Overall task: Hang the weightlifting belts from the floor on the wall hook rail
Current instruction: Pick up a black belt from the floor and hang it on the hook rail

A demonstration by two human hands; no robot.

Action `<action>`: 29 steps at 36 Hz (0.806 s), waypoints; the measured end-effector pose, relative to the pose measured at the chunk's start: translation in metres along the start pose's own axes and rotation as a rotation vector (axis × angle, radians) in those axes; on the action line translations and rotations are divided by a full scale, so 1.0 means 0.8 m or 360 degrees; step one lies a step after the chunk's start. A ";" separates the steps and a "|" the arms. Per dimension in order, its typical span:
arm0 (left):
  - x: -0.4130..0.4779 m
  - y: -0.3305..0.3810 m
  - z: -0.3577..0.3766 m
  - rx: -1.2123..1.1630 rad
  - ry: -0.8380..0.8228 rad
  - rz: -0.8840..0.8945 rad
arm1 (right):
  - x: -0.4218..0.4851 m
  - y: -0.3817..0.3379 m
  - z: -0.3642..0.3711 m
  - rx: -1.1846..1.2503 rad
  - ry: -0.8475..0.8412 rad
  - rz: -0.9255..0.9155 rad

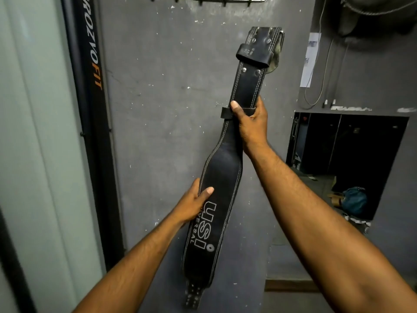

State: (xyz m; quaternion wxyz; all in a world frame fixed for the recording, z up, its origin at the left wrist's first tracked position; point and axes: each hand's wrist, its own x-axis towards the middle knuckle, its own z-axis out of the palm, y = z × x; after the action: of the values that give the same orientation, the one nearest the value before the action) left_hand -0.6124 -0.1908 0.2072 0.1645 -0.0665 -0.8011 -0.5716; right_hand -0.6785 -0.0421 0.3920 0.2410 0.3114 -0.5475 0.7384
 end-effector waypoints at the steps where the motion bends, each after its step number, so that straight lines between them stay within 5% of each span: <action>1: -0.003 -0.007 -0.002 -0.0036 -0.0121 -0.0046 | 0.000 -0.001 0.000 0.0003 0.0008 -0.0008; 3: -0.008 -0.025 -0.003 0.0009 -0.0218 -0.0097 | 0.001 -0.003 -0.001 0.0000 0.0017 -0.0019; 10: -0.006 -0.035 0.011 0.0284 0.0275 -0.0025 | 0.003 -0.010 -0.002 0.0042 -0.0004 0.0018; 15: -0.014 -0.036 0.007 0.0033 -0.0117 -0.0229 | 0.001 -0.007 -0.007 -0.0028 -0.0038 0.0088; 21: 0.021 0.088 -0.003 -0.0416 0.0049 -0.0025 | -0.018 0.009 -0.015 0.0088 -0.0194 0.0208; 25: 0.064 0.196 -0.024 -0.0413 0.0329 0.0206 | -0.046 0.021 -0.008 0.0096 -0.0321 0.0269; 29: 0.091 0.252 -0.041 -0.0392 0.0293 0.0195 | -0.073 0.033 -0.009 0.0067 -0.0462 0.0349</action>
State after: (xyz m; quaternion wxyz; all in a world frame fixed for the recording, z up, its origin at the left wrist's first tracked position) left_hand -0.6151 -0.1597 0.4220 0.2624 -0.0823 -0.7010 -0.6580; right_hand -0.6582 -0.0437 0.3309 0.0709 0.3581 -0.5915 0.7189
